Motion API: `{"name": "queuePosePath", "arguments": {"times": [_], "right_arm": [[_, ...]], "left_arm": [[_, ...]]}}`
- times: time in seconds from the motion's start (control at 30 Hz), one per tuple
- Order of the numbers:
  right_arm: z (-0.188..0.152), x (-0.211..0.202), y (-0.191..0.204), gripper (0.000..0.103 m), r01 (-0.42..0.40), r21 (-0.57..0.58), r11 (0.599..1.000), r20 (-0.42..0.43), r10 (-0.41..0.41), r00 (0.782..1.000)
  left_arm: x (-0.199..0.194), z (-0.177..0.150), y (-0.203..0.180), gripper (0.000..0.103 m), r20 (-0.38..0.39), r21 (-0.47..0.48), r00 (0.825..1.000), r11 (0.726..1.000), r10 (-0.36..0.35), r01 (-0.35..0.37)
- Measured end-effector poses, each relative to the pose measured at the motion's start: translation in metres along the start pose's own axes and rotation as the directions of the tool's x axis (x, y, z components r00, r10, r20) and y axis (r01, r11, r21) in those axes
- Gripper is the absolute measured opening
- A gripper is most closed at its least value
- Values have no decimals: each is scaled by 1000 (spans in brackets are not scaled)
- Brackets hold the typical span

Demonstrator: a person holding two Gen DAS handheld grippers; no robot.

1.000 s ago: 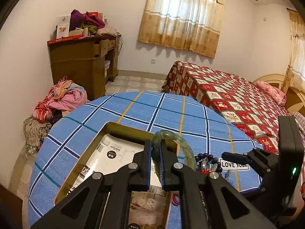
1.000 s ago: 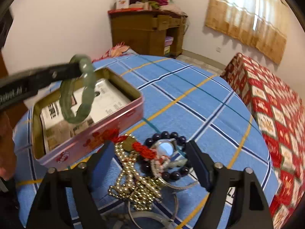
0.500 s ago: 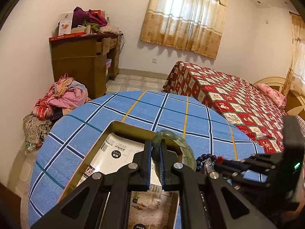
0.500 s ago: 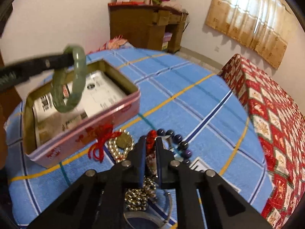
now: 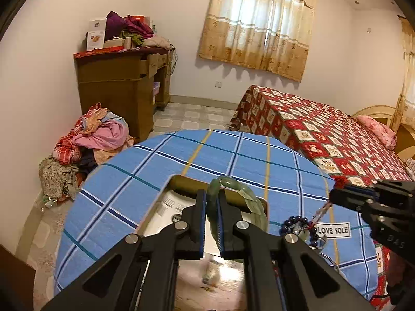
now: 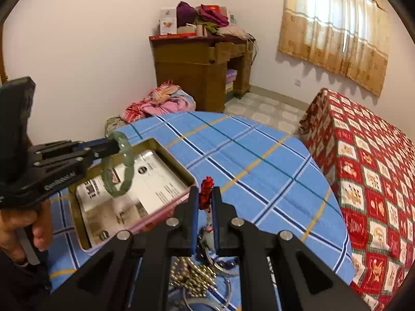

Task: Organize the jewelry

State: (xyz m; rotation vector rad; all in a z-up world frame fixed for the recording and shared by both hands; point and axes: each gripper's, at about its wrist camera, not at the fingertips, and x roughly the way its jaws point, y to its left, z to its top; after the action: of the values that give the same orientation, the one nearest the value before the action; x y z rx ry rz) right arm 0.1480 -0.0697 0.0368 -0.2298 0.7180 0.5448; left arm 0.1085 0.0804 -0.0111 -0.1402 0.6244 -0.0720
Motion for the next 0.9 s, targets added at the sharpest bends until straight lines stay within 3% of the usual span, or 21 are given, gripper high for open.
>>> {"name": "queuePosePath", "arguments": {"times": [0.6,0.9], "right_arm": [[41,5,27,11,-76,-24,997,96,78,992],[33,43,30,11,-104,22,994,24,103,994]], "left_arm": [[23,16,22,6,-38,26,998,998,58,-57],[39,15,27,7,-83,39,994,997,72,-69]]}}
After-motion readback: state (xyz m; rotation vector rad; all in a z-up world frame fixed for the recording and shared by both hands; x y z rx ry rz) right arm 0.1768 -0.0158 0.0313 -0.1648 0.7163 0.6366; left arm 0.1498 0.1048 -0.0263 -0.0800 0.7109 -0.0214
